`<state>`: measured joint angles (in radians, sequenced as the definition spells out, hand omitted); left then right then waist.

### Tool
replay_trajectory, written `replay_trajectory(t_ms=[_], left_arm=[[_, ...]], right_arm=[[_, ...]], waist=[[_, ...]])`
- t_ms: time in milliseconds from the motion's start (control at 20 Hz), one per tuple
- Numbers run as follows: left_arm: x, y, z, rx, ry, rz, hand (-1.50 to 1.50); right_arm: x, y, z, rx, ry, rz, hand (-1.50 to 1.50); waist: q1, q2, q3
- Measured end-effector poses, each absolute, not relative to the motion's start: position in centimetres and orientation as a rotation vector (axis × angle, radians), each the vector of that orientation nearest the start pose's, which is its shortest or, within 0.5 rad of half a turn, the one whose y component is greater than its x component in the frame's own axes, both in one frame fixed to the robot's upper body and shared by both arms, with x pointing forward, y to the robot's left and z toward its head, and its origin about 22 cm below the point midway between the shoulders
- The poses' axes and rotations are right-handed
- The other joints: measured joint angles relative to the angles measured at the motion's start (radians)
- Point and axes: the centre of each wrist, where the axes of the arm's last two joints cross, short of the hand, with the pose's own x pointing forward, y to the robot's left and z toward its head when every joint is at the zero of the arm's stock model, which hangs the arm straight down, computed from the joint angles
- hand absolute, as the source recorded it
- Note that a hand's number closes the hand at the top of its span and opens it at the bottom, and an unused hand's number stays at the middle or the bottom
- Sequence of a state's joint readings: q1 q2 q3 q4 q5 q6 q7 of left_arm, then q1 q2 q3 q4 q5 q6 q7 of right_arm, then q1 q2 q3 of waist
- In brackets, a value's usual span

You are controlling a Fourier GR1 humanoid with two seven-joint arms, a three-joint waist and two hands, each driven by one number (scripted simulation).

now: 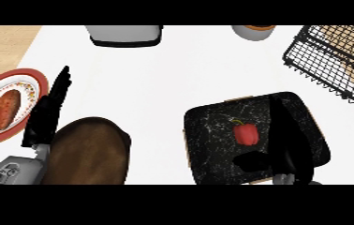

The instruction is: Pick the bell pepper from the tray and place it in the tiered basket

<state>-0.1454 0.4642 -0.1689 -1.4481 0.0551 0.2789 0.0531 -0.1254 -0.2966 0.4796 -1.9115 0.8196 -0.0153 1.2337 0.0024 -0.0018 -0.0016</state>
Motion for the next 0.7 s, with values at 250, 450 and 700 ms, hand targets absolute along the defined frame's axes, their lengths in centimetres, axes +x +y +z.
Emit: replay_trajectory(t_ms=[250, 450, 700], left_arm=[[27.5, 29.6, 3.9, 0.436, -1.534, -0.235, 0.00], [27.6, 29.3, 3.6, 0.445, -1.532, -0.233, 0.00], [27.9, 29.9, 3.4, 0.441, -1.530, -0.229, 0.00]], right_arm=[[22.3, -15.3, 8.6, -0.985, -0.884, 0.566, -1.50], [22.7, -14.4, 7.7, -0.985, -0.855, 0.572, -1.50], [23.1, -14.5, 6.7, -0.980, -0.813, 0.555, -1.50]], waist=[[0.000, 0.000, 0.001], [-0.001, 0.001, 0.001], [-0.003, 0.002, 0.001]])
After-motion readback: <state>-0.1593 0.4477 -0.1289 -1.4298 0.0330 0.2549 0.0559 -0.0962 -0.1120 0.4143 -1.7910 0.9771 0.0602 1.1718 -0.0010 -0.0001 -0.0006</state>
